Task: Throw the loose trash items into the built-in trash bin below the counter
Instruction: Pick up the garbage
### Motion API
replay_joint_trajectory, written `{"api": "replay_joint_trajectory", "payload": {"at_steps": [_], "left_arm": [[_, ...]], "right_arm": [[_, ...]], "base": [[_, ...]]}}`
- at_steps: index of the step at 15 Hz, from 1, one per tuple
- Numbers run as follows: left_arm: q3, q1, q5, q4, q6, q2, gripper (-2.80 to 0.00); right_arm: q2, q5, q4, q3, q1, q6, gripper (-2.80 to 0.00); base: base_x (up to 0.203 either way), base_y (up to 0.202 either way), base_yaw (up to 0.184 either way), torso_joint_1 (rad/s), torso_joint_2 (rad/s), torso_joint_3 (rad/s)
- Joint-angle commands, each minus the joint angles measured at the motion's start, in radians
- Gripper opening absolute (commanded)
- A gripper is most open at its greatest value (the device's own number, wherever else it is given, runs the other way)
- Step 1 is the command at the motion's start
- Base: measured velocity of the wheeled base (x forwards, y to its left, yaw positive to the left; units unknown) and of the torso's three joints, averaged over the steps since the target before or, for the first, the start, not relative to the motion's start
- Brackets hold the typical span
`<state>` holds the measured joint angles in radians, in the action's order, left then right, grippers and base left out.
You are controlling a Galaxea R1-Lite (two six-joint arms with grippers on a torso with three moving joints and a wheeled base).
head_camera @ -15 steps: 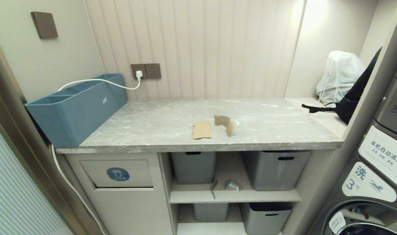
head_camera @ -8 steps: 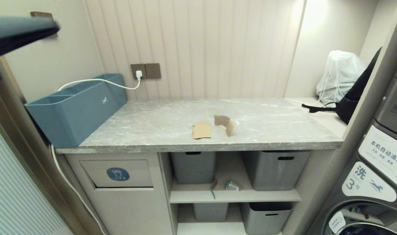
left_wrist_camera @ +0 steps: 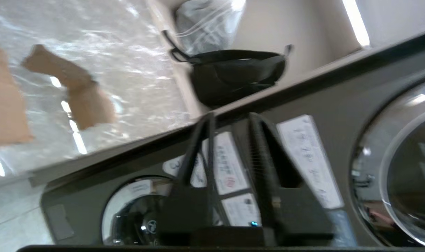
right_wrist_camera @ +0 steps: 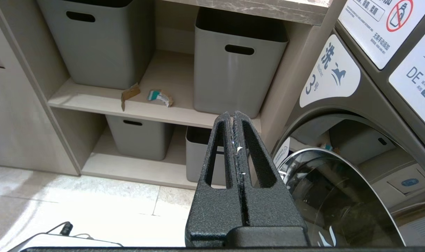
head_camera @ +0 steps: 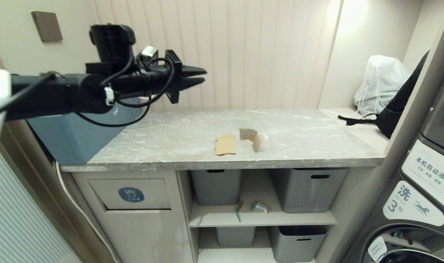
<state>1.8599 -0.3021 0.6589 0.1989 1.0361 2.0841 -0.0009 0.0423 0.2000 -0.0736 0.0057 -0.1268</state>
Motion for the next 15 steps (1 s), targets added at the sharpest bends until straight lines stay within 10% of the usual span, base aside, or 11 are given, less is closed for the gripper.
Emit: {"api": "replay_joint_trajectory", "payload": {"at_steps": [1, 7, 15], "left_arm": [[0.057, -0.006, 0.006, 0.002, -0.022, 0.176, 0.0], [0.071, -0.003, -0.163, -0.09, -0.361, 0.347, 0.0], [0.081, -0.016, -0.171, -0.025, -0.379, 0.418, 0.0]], "right_arm": [[0.001, 0.001, 0.001, 0.0, 0.0, -0.002, -2.8], [0.001, 0.002, 0.001, 0.0, 0.0, -0.003, -2.8], [0.001, 0.004, 0.001, 0.0, 0.0, -0.004, -2.8]], "base": [[0.0, 0.0, 0.0, 0.0, 0.0, 0.0], [0.0, 0.0, 0.0, 0.0, 0.0, 0.0], [0.0, 0.0, 0.0, 0.0, 0.0, 0.0]]}}
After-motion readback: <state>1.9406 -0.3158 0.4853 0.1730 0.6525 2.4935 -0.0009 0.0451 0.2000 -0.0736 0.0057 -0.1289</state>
